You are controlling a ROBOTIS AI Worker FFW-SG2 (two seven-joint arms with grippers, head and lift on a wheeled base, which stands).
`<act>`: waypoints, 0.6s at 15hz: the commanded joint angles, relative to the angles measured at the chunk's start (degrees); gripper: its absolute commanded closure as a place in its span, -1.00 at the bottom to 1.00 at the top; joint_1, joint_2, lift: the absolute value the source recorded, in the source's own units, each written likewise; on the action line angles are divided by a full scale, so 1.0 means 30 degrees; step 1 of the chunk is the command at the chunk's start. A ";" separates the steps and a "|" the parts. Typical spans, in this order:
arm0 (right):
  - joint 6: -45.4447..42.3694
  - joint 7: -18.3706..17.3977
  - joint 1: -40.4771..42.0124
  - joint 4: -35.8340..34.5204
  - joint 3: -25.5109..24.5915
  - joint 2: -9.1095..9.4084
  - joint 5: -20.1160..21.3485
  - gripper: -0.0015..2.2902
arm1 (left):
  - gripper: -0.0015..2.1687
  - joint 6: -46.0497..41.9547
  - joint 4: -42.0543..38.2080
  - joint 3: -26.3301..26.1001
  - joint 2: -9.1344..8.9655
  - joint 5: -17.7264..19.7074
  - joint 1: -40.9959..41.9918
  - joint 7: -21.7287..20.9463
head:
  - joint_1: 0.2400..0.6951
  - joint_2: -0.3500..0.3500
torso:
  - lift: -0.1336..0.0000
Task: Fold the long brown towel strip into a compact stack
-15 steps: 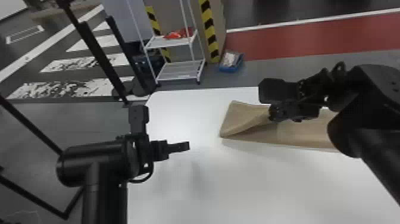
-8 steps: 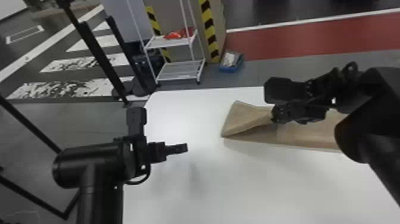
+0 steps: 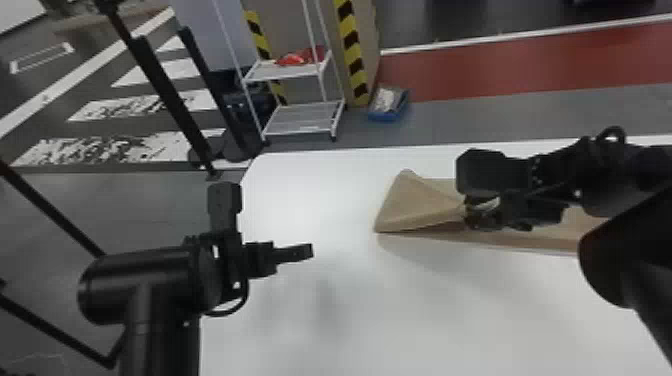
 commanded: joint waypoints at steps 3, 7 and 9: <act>-0.0177 -0.0045 0.0211 -0.0004 0.0000 0.0017 0.0181 -0.93 | -0.92 -0.0017 -0.0026 0.0131 0.0009 0.0172 0.0154 0.0001 | 1.00 1.00 | -0.84; -0.0236 -0.0133 0.0211 0.0025 0.0029 0.0017 0.0210 -0.93 | -0.92 -0.0017 -0.0026 0.0073 0.0009 0.0143 0.0096 0.0001 | 1.00 1.00 | -0.84; -0.0177 -0.0133 0.0123 0.0054 0.0029 0.0017 0.0210 -0.93 | -0.92 -0.0076 -0.0026 0.0014 0.0009 0.0114 0.0037 0.0030 | 1.00 1.00 | -0.84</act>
